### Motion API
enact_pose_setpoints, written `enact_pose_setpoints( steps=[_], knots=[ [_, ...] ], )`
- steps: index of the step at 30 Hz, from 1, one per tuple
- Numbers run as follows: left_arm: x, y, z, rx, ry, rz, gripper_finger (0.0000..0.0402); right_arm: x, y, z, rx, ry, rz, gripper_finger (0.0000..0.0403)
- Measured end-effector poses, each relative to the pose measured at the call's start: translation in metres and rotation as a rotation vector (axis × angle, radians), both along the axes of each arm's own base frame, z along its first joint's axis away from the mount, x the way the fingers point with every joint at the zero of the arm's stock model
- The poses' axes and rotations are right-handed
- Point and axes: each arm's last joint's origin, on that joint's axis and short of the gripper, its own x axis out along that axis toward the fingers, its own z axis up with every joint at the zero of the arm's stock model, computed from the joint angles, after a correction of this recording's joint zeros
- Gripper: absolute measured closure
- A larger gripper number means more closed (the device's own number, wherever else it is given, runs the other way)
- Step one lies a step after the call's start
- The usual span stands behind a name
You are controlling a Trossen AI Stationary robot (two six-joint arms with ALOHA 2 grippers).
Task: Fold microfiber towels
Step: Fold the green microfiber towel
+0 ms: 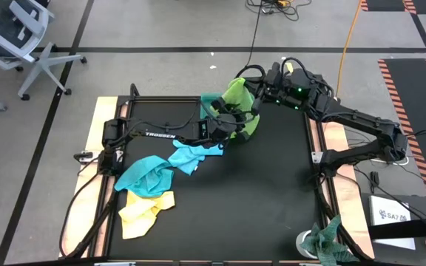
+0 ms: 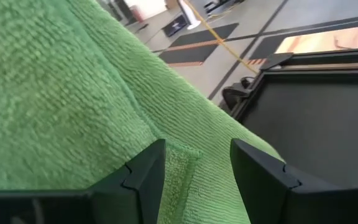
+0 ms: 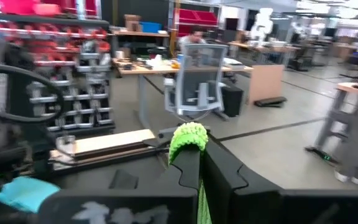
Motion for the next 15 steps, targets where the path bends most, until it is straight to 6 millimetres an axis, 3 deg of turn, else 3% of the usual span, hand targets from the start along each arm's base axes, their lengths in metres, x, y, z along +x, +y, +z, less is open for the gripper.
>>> enact_pose_setpoints(
  steps=[15],
  knots=[
    [-0.003, -0.017, 0.001, 0.121, 0.088, 0.143, 0.0218, 0.000, 0.000, 0.000, -0.003, 0.000, 0.005, 0.0403]
  ],
)
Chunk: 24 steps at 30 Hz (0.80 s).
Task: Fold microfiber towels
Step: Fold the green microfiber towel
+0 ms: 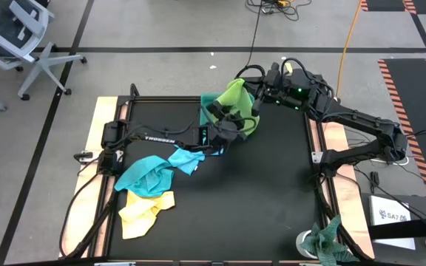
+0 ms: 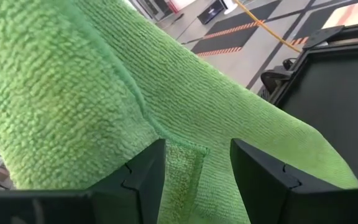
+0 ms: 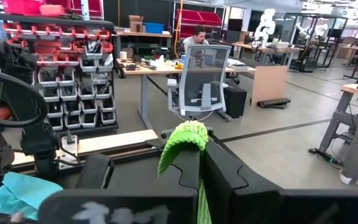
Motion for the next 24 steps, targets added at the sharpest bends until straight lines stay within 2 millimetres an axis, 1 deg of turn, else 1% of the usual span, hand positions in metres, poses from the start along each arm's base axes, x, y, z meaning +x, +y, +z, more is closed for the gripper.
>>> enact_pose_setpoints(
  steps=[7, 15, 17, 20, 24],
  knots=[
    [0.001, -0.008, 0.001, -0.017, -0.029, -0.029, 0.0218, 0.000, 0.000, -0.001, -0.001, 0.006, 0.000, 0.0403],
    [-0.003, -0.026, 0.011, -0.030, -0.069, -0.062, 0.0218, 0.000, 0.000, -0.002, 0.003, 0.020, 0.000, 0.0403],
    [-0.005, -0.030, 0.016, -0.029, -0.079, -0.065, 0.0218, 0.000, 0.000, -0.002, 0.004, 0.022, 0.001, 0.0403],
    [-0.007, -0.034, 0.020, -0.036, -0.104, -0.066, 0.0218, 0.000, 0.000, -0.002, 0.005, 0.022, 0.015, 0.0403],
    [-0.007, -0.034, 0.020, -0.042, -0.108, -0.066, 0.0218, 0.000, 0.001, -0.002, 0.011, 0.019, 0.026, 0.0403]
  ],
)
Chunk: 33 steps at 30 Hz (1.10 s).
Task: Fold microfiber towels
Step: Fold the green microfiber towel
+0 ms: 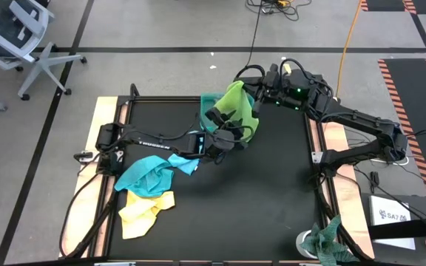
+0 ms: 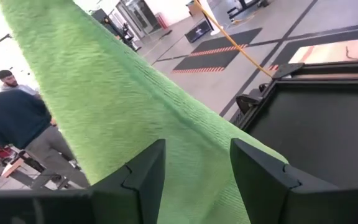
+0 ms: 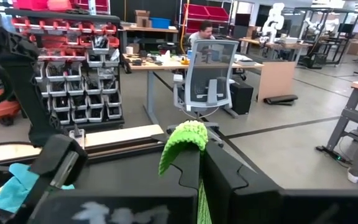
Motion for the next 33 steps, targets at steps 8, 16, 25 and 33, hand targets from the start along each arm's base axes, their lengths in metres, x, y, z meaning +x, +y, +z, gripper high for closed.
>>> enact_pose_setpoints(
  steps=[8, 16, 25, 33],
  knots=[
    [0.000, 0.012, 0.002, -0.070, -0.130, 0.046, 0.0218, 0.000, -0.001, -0.002, -0.031, 0.034, -0.032, 0.0403],
    [0.001, 0.011, 0.005, -0.103, -0.202, 0.028, 0.0218, 0.013, -0.001, -0.015, -0.118, 0.148, -0.183, 0.0403],
    [0.000, 0.019, 0.006, -0.120, -0.260, 0.085, 0.0218, 0.033, 0.019, -0.019, -0.173, 0.134, -0.094, 0.0403],
    [-0.002, 0.021, 0.005, -0.098, -0.240, 0.134, 0.0218, 0.033, 0.025, -0.017, -0.197, 0.139, -0.073, 0.0403]
  ],
)
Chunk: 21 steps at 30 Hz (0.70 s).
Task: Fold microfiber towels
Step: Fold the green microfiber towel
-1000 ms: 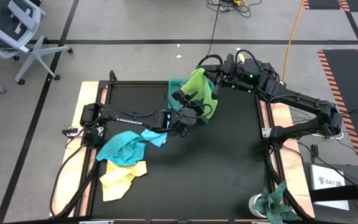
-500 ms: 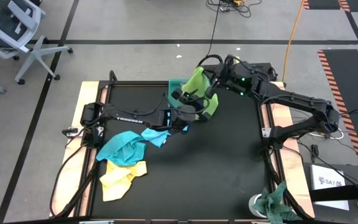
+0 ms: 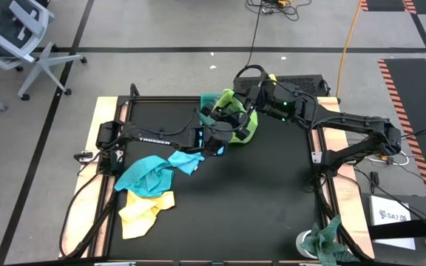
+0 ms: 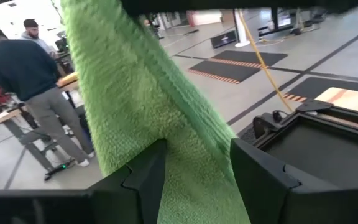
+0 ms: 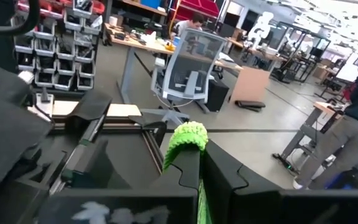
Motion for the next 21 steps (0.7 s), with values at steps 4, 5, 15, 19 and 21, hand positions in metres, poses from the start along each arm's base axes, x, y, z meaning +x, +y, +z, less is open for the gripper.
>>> enact_pose_setpoints(
  steps=[4, 5, 15, 19, 21],
  knots=[
    [-0.001, 0.000, -0.001, 0.027, 0.054, 0.025, 0.0238, 0.000, 0.000, 0.000, -0.003, 0.000, -0.001, 0.0403],
    [-0.001, 0.000, -0.002, 0.030, 0.069, 0.026, 0.0250, -0.001, 0.000, 0.001, -0.008, 0.002, -0.001, 0.0403],
    [-0.001, -0.009, -0.005, 0.048, 0.151, -0.017, 0.0392, -0.003, -0.002, 0.000, -0.022, 0.033, -0.007, 0.0403],
    [-0.003, -0.016, -0.004, 0.067, 0.186, -0.039, 0.0394, -0.012, -0.008, -0.001, -0.072, 0.110, -0.097, 0.0403],
    [-0.004, -0.019, 0.000, 0.071, 0.186, -0.047, 0.0396, -0.020, -0.010, -0.001, -0.098, 0.160, -0.156, 0.0403]
  ],
)
